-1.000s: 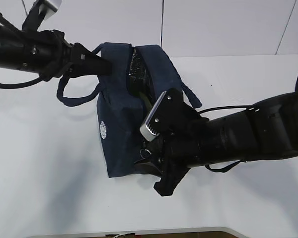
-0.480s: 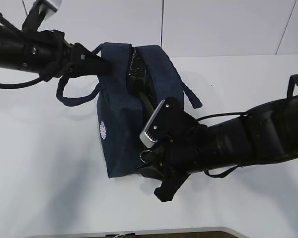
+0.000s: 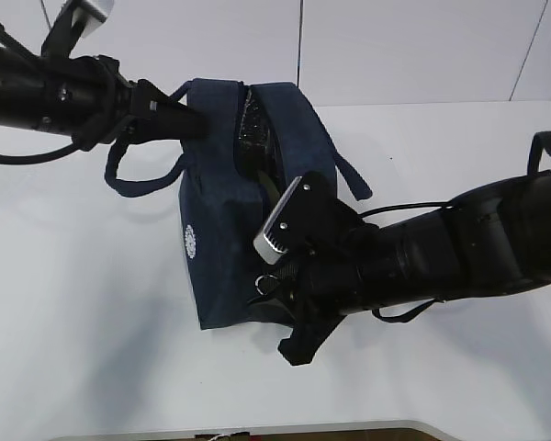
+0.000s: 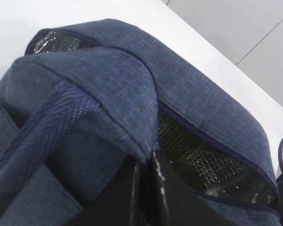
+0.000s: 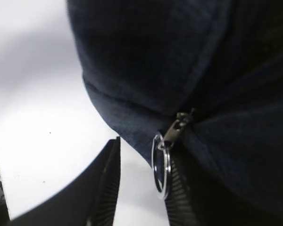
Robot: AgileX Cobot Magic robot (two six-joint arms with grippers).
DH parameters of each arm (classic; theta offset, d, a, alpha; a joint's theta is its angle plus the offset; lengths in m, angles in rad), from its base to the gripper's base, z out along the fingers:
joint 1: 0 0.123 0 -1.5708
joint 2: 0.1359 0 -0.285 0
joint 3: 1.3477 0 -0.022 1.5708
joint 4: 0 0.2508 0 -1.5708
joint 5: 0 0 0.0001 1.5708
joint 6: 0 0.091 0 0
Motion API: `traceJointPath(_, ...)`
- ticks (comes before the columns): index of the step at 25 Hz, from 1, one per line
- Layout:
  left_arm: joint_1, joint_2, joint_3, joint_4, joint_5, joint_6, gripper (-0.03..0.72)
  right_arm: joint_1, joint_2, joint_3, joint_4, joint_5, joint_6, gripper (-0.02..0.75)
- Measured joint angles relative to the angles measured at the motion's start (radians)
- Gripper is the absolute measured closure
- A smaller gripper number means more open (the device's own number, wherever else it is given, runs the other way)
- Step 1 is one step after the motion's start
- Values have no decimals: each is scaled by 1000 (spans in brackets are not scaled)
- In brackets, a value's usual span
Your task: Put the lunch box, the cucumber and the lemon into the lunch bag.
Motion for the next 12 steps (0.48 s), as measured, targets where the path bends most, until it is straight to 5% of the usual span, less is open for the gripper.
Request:
traceJointPath(7,0,0,0,0,0,0,698,0,0,0,0,-2,0,508)
traceJointPath(12,0,0,0,0,0,0,698,0,0,0,0,-2,0,700)
